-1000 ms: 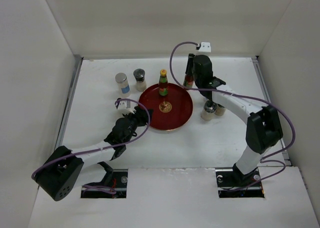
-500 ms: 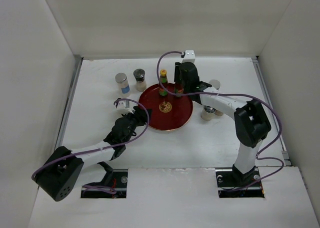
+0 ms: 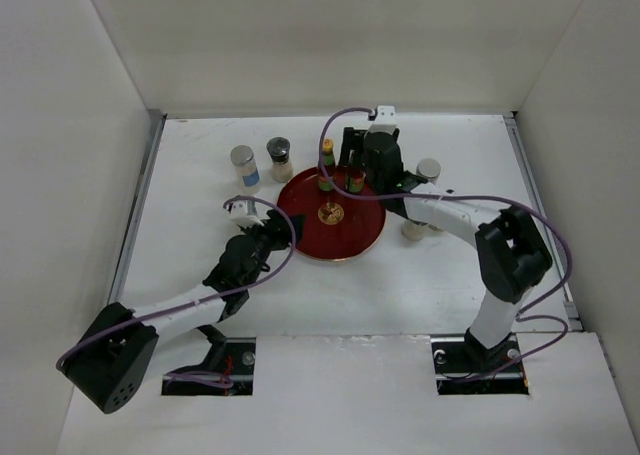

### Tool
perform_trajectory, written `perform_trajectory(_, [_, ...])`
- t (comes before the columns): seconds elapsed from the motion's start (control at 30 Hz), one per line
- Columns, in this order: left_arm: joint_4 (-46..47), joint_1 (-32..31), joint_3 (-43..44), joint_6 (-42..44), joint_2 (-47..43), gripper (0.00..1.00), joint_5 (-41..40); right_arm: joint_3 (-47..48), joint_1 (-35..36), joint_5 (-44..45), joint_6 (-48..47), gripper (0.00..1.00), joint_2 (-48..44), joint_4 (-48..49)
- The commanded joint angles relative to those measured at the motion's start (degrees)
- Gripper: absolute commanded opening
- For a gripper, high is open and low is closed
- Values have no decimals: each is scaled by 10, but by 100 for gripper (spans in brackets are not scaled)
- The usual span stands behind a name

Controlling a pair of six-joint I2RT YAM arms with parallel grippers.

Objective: Organize the condiment bottles

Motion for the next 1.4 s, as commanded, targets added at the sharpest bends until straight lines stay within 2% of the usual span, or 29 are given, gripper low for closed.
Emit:
perform_trajectory(0.0, [-25,5,37,9,-43,71,-15,-14,13,2,14,86,-82,51])
perform_trajectory(0.17, [-138,6,87,26,-90,82,-85,-102,21,7,30,91,-190,55])
perform_trajectory(0.23, [-180,9,115,35,-95,84,-117,-153,22,4,59,90,-235,57])
perform_trajectory(0.27, [-197,11,130,39,-97,84,-127,-178,22,3,73,87,-254,58])
perform_trajectory(0.3, [-217,11,148,46,-98,84,-138,-203,22,2,89,75,-270,60])
perform_trajectory(0.37, [-246,15,181,65,-95,84,-159,-251,22,2,113,43,-296,68])
perform_trajectory(0.43, [-277,29,217,78,-86,84,-171,-286,23,1,134,23,-315,66])
perform_trajectory(0.47, [-298,38,238,81,-75,84,-174,-303,23,0,145,18,-326,64])
perform_trajectory(0.53, [-336,58,276,80,-48,85,-174,-328,28,-5,156,16,-343,64])
perform_trajectory(0.6, [-356,77,303,75,-17,85,-168,-349,38,-9,161,18,-356,66])
perform_trajectory(0.7, [-376,100,349,82,38,85,-167,-377,51,-3,162,29,-375,73])
perform_trajectory(0.9, [-402,165,442,104,146,84,-129,-415,52,-9,173,61,-382,111])
perform_trajectory(0.97, [-427,195,483,104,187,84,-103,-421,51,-9,173,68,-382,122])
perform_trajectory(1.2, [-461,243,561,111,284,83,-47,-418,52,-17,168,72,-357,137])
perform_trajectory(1.37, [-461,244,561,111,309,77,-47,-416,52,-17,167,72,-358,133])
